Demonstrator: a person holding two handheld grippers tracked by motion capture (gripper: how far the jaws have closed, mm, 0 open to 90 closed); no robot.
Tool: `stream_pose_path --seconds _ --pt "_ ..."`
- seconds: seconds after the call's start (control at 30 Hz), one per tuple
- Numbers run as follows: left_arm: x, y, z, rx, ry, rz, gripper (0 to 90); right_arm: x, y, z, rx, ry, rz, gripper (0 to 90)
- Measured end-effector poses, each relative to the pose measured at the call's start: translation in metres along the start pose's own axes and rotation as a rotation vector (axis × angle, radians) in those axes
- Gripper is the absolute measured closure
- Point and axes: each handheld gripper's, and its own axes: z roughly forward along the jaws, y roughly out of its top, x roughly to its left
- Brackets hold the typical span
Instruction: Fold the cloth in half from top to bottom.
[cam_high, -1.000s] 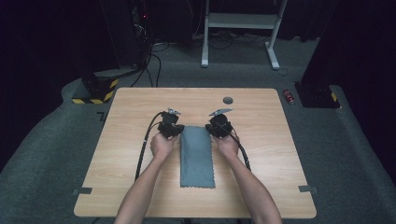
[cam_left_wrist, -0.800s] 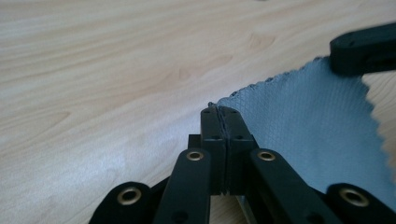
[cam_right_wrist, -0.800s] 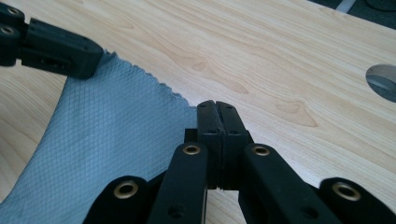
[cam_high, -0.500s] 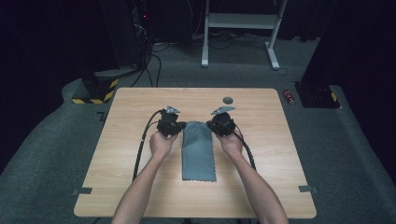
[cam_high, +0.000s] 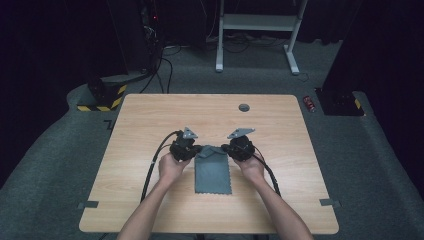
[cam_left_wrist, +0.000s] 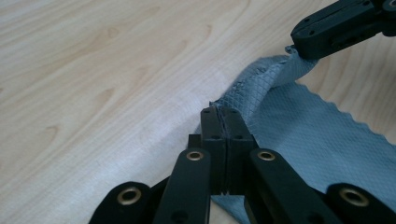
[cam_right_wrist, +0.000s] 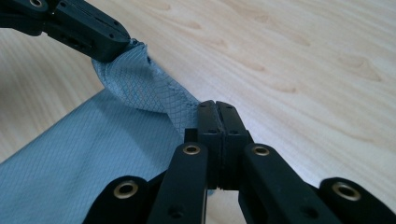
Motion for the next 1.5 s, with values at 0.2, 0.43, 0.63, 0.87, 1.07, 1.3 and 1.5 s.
stream_pose_path --seconds 0.2,0.43,0.63,0.87,1.07,1.3,1.5 --pt "-0.01 -0.01 -0.002 -0.005 -0.015 0.002 89.3 0.006 -0.014 -0.005 0.003 0.011 -0.001 89.8" --pt "-0.019 -0.023 -0.005 -0.008 -0.02 0.007 89.3 0.011 -0.026 -0.013 -0.01 0.017 -0.008 89.8" --pt "-0.023 -0.024 -0.013 -0.026 -0.026 0.003 89.2 0.015 -0.031 -0.019 -0.017 0.028 -0.015 89.8" --pt "-0.026 -0.03 -0.016 -0.037 -0.033 -0.01 89.3 0.02 -0.035 -0.022 -0.023 0.041 -0.013 89.9" --pt "-0.028 -0.032 -0.021 -0.043 -0.028 -0.005 89.3 0.025 -0.037 -0.026 -0.028 0.045 -0.021 89.9" --pt "-0.032 -0.034 -0.028 -0.066 -0.027 -0.001 89.3 0.03 -0.038 -0.031 -0.037 0.048 -0.038 89.8" --pt "-0.037 -0.037 -0.032 -0.065 -0.02 0.022 89.3 0.034 -0.043 -0.036 -0.042 0.058 -0.047 89.8"
